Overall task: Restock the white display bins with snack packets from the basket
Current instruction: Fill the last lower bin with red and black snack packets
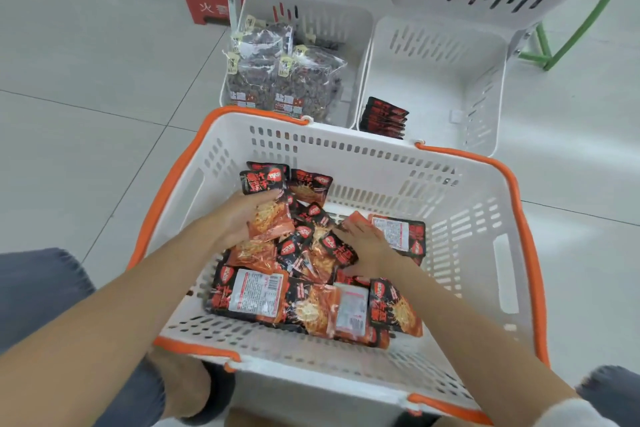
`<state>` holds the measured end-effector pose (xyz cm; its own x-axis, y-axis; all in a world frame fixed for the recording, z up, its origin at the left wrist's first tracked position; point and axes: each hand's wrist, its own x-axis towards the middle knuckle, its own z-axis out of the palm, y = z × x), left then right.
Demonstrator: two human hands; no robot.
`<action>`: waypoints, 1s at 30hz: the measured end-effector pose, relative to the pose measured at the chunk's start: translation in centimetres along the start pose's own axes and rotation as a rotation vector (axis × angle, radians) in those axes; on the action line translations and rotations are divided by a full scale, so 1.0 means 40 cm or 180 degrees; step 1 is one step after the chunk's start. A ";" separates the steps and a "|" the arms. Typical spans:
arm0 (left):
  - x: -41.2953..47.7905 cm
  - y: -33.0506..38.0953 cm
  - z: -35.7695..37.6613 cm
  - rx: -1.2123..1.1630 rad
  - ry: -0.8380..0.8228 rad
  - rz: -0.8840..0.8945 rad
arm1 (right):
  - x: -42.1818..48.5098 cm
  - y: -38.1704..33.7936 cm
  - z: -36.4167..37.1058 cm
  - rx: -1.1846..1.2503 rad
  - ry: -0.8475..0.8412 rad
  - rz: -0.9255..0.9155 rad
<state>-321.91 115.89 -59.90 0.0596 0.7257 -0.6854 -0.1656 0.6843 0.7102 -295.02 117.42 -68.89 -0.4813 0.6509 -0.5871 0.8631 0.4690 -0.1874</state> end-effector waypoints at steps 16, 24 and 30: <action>0.017 -0.027 0.059 -0.0001 0.0041 -0.0078 | -0.084 -0.087 -0.122 0.1634 0.0243 -0.0009; -0.010 -0.020 0.010 -0.0001 0.0028 -0.0237 | -0.096 -0.035 -0.103 0.1097 0.1097 0.0262; -0.003 0.007 0.062 -0.0229 -0.0170 0.0031 | -0.136 -0.066 -0.284 0.4786 0.2250 0.0118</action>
<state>-319.53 116.16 -59.22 0.1098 0.7365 -0.6675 -0.2366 0.6716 0.7021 -296.43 119.43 -56.27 -0.0661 0.9692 -0.2374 0.0403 -0.2352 -0.9711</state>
